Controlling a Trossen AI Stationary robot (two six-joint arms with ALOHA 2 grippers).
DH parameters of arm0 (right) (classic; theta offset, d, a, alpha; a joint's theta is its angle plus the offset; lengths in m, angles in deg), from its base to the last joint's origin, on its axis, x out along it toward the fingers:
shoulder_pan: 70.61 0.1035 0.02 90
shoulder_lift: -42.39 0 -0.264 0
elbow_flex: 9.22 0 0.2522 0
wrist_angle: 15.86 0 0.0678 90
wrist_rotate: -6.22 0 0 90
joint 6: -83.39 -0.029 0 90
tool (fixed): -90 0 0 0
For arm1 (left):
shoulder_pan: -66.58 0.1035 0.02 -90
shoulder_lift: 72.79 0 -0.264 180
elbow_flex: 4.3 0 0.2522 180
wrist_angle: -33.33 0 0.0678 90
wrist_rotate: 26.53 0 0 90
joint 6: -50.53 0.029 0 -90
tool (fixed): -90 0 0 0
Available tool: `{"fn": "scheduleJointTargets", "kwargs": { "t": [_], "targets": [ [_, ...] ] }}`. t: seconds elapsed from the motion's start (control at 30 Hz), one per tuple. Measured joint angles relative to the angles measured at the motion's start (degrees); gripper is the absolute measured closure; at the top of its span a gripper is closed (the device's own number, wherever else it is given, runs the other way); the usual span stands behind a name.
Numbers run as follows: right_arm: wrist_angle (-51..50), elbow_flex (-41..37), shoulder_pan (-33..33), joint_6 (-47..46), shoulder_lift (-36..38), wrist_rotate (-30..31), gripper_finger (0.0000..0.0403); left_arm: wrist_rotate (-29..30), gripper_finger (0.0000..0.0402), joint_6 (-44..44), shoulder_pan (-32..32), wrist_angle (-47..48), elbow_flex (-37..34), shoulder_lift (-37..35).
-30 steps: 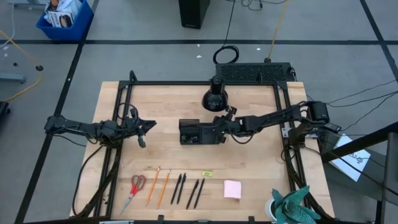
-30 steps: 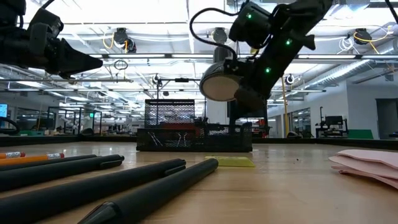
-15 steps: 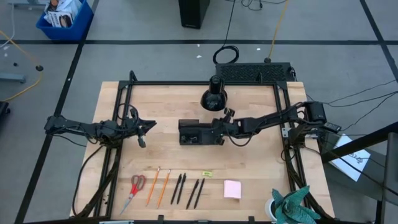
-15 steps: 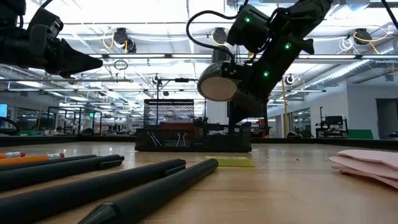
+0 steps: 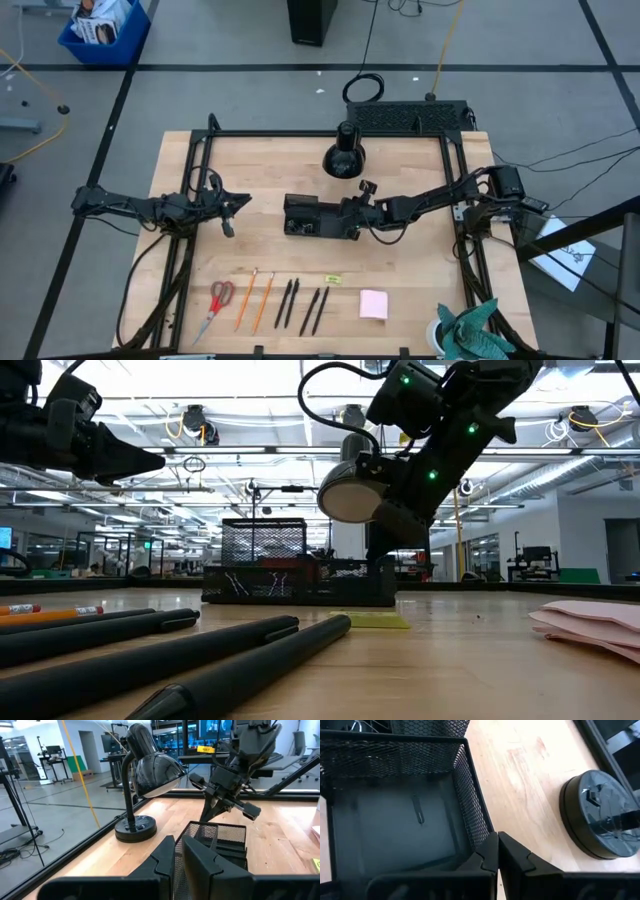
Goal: Pick and place office supplies into organizer
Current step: Adjust the desk organizer on the table, then put the eraser into the desk organizer
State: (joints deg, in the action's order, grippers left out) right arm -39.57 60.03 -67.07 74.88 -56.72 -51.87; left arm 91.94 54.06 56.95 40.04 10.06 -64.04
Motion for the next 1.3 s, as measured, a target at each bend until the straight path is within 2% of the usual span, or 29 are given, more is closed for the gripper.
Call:
{"fn": "scheduleJointTargets", "kwargs": {
  "t": [0.1,0.27,0.47,0.77,0.9,1.03,1.2,1.3],
  "targets": [
    [0.27,-0.09,0.15,0.14,0.85,0.85,0.0403,-0.70,0.0360,-0.80,0.01,0.38,0.00,-0.02],
    [1.61,-0.18,1.55,1.32,5.24,1.45,0.0403,-5.99,0.0360,-0.82,0.00,3.17,0.04,0.25],
    [2.18,-0.15,6.29,1.68,11.43,2.26,0.0396,-6.11,0.0360,-0.83,0.01,3.16,0.07,2.11],
    [3.78,-0.93,17.20,-4.17,13.52,2.41,0.0315,-6.12,0.0360,-3.71,0.00,2.13,0.02,5.42],
    [9.01,-4.12,19.98,-5.66,13.14,1.88,0.0292,-6.21,0.0360,-5.80,0.01,0.16,0.02,6.45],
    [24.11,-10.80,22.67,-4.78,13.21,2.05,0.0306,-8.92,0.0360,-5.55,0.01,-0.81,0.02,7.66],
    [44.81,-18.06,23.10,-1.40,13.23,-6.53,0.0342,-8.16,0.0360,-5.43,0.02,-1.05,0.00,8.27],
    [45.13,-18.53,24.59,-4.52,11.24,-9.58,0.0351,-7.53,0.0360,-5.31,0.02,-1.05,0.00,8.27]
  ]
}}
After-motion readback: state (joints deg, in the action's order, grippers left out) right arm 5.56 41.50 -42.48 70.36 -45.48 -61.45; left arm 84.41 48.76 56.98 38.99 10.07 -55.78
